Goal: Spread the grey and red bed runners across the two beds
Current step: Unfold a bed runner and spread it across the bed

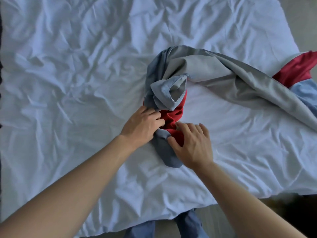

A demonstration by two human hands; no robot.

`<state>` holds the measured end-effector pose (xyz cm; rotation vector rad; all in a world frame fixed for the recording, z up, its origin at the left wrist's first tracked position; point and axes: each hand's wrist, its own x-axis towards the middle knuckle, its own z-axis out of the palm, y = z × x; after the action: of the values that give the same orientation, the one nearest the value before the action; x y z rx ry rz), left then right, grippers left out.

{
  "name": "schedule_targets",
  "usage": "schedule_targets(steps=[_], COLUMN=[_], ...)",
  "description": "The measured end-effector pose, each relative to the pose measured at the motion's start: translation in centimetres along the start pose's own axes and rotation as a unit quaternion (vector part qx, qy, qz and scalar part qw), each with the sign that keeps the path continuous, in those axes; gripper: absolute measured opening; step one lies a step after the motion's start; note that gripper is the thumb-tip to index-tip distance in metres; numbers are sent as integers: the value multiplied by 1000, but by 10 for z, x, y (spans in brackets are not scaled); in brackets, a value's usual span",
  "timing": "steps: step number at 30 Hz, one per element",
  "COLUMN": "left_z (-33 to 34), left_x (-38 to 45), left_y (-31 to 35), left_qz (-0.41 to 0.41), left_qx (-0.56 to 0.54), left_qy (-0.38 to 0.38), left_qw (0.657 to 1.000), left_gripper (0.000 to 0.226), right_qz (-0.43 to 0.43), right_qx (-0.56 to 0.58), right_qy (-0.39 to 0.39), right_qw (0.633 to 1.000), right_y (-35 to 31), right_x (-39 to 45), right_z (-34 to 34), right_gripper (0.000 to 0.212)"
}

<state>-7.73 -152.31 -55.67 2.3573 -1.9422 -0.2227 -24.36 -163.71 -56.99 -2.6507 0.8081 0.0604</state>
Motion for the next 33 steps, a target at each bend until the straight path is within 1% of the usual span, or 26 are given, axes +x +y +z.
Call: schedule_targets(steps=[2,4,6,7,8,9,10,12,13,14,15,16,17,19,21,23,26,29,31,33], left_z=[3,10,18,23,27,29,30,29,28,28,29,31,32,36,40,42,39,34,31,27], left_x=[-9,-23,-38,-44,-48,-49,-48,-40,-35,-29,-24,-20,-17,-18,-22,-30,-43,-60,-74,-90], left_y=[-5,-3,7,16,27,41,54,78,85,89,91,92,93,92,87,80,67,47,29,10], left_qz=[0,-30,-101,-150,-201,-254,-306,-393,-433,-471,-503,-521,-527,-527,-516,-495,-473,-472,-471,-476], left_qx=[-50,-130,-202,-234,-273,-317,-360,-432,-462,-485,-498,-504,-508,-514,-502,-492,-470,-426,-412,-403], left_qy=[8,25,76,107,139,161,178,203,212,215,212,207,200,181,179,195,232,267,276,287], left_qw=[999,991,971,955,931,899,863,786,745,705,674,657,651,653,671,689,708,725,729,727], left_gripper=[9,30,37,40,42,47,56,75,82,86,87,85,82,76,70,65,63,60,57,56], right_qz=[2,9,10,6,2,4,17,88,133,172,197,205,200,174,150,131,109,71,48,5], right_qx=[3,7,11,14,22,34,49,67,68,69,72,78,87,101,102,116,135,155,159,157], right_qy=[11,34,61,72,82,90,93,85,76,61,43,27,17,11,22,36,31,20,21,28], right_qw=[1000,999,998,997,996,995,994,990,986,981,977,975,976,979,983,984,984,985,986,987], right_y=[-16,-24,-29,-31,-32,-32,-31,-25,-23,-20,-19,-19,-19,-25,-35,-47,-66,-92,-114,-139], right_x=[1,1,-1,-3,-4,-5,-6,-11,-13,-15,-17,-18,-19,-19,-19,-20,-18,-12,-6,0], right_z=[12,20,26,27,28,29,30,29,27,25,24,25,26,28,34,39,47,55,59,65], right_gripper=[43,35,28,25,24,24,30,60,74,84,88,87,81,63,44,30,23,24,26,26])
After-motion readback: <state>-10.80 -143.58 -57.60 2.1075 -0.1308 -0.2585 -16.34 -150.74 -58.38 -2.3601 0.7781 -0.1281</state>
